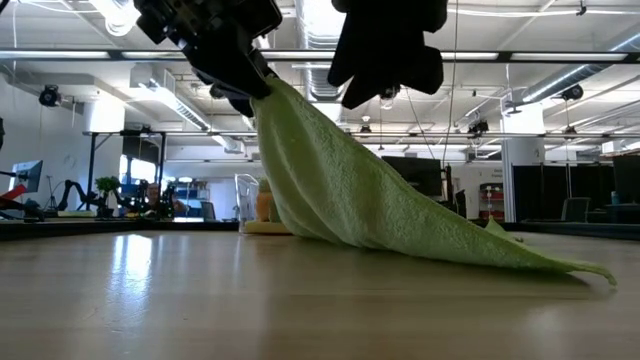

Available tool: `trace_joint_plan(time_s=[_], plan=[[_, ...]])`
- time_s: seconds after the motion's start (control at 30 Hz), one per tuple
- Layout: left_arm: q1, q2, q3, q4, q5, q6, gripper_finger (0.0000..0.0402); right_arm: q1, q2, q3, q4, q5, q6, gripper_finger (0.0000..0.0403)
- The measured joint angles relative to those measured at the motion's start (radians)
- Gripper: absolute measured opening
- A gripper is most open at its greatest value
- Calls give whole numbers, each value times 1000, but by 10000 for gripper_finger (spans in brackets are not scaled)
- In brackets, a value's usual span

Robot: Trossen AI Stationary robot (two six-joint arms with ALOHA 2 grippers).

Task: Fold microfiber towels
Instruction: Fold the light green microfiber cloth

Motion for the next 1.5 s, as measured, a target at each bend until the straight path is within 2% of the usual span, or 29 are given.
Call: trace_joint_plan(time_s=[0.4, 1.03, 1.23, 1.5], plan=[[1, 0, 12, 0, 0, 0, 0, 0, 0, -71, 156, 15, 10, 137], [1, 0, 29, 0, -3, 2, 0, 24, 0, -158, 162, 15, 116, 131], [1, -4, 34, -1, -3, 1, 0, 24, 16, -209, 154, 13, 232, 114], [1, -7, 35, -2, -3, 2, 0, 42, 39, -216, 156, -64, 284, 94]])
